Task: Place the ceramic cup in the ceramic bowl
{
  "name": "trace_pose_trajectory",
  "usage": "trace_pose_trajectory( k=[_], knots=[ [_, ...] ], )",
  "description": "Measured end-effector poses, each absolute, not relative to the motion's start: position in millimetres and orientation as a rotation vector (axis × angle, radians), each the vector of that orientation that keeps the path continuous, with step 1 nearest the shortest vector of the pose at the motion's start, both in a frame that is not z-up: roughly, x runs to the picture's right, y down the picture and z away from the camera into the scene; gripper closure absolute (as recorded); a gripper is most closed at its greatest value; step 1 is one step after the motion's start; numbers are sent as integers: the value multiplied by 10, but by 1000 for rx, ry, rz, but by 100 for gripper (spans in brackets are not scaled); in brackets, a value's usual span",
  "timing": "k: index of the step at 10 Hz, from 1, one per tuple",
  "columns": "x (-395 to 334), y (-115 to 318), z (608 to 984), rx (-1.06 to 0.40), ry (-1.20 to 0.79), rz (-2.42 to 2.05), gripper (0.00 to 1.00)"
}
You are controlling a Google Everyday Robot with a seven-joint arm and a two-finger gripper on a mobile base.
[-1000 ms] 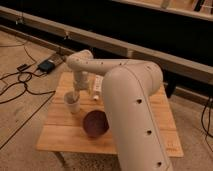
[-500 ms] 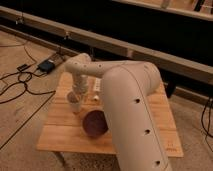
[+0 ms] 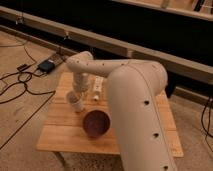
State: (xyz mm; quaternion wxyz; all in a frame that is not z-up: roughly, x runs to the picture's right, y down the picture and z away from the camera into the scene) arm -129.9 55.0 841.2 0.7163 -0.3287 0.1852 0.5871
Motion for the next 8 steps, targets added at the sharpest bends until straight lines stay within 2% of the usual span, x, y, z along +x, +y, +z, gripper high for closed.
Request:
trace_pose_trajectory(
  k=[3, 8],
  knots=[
    [-1100, 517, 8177, -714, 394, 1323, 100],
    [-712, 731, 7652, -718, 377, 1344, 100]
  ],
)
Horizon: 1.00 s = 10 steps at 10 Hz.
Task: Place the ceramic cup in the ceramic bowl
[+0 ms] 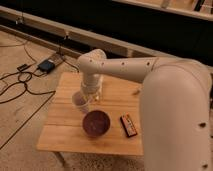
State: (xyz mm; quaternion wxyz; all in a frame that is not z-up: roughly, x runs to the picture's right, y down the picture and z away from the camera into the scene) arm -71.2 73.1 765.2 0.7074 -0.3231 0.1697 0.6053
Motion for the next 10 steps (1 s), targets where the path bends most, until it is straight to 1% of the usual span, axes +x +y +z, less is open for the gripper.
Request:
trace_pose_trajectory(
  k=[4, 6, 10],
  knots=[
    [-409, 876, 7379, -711, 371, 1379, 100],
    [-295, 949, 7325, -710, 376, 1397, 100],
    [-166, 1099, 7407, -743, 389, 1437, 100]
  ],
)
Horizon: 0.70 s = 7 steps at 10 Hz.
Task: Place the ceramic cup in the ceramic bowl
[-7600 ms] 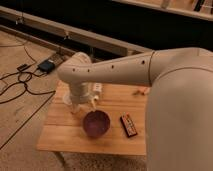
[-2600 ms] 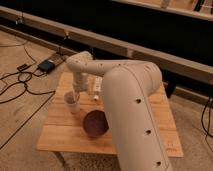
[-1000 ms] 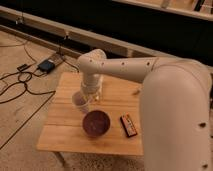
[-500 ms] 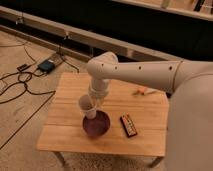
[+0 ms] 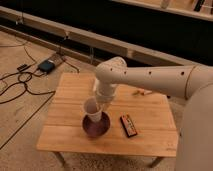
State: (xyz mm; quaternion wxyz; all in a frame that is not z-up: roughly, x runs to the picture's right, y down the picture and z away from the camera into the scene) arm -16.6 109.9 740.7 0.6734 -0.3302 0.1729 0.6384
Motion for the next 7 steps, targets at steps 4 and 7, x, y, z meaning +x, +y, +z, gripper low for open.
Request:
trace_pose_trajectory(
  k=[4, 7],
  knots=[
    [-99, 1231, 7574, -801, 424, 1443, 100],
    [-17, 1365, 7639, -834, 452, 1442, 96]
  ],
)
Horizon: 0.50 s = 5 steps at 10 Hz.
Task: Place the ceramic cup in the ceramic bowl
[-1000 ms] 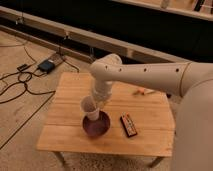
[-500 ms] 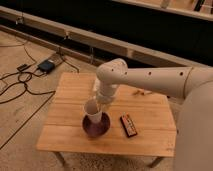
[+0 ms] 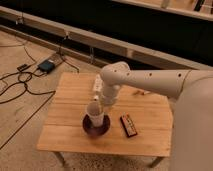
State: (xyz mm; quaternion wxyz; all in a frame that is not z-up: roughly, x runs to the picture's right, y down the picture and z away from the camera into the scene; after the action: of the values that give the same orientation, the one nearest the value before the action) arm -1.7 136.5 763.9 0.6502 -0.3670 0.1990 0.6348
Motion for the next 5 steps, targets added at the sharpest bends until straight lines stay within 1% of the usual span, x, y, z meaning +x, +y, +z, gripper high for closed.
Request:
trace_pose_trajectory(
  k=[2, 4, 5],
  knots=[
    [5, 1469, 7664, -843, 474, 1426, 78],
    [-19, 1566, 7692, -829, 490, 1395, 55],
    [-52, 1579, 7702, -821, 482, 1389, 47]
  ],
)
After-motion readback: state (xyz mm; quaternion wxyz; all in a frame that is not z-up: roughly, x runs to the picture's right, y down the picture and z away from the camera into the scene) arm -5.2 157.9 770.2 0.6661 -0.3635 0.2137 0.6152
